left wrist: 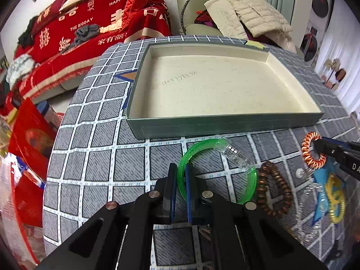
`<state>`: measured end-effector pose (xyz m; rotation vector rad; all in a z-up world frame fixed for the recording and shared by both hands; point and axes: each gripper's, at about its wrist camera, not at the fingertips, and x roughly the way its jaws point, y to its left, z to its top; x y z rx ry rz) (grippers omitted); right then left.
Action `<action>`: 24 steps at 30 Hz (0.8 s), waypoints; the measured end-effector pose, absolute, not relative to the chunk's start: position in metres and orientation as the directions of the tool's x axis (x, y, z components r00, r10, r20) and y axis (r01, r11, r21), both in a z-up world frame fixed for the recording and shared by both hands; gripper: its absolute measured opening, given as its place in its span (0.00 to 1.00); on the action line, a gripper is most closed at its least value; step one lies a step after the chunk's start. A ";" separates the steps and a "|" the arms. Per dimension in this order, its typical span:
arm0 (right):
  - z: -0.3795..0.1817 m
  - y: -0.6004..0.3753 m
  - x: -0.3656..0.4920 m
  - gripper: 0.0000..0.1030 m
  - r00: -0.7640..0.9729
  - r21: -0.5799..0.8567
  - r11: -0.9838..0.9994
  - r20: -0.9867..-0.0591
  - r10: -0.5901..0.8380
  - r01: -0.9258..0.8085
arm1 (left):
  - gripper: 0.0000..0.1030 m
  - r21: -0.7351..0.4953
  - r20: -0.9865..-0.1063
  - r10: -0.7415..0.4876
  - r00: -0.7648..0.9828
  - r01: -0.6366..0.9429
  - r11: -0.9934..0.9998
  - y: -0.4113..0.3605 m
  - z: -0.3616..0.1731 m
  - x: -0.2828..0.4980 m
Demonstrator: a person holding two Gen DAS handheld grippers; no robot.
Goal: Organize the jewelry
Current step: 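Grasp the green bangle with the left tool while the right tool grasps the orange coil hair tie, then carry both held items into the tray and open both tools to release them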
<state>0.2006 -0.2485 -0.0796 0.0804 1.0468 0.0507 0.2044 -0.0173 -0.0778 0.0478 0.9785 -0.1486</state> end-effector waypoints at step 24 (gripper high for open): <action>-0.036 -0.245 0.313 0.14 0.575 0.168 0.985 -0.803 0.155 -0.030 | 0.27 -0.013 -0.795 -0.078 0.602 0.112 0.994 -0.038 -0.039 0.334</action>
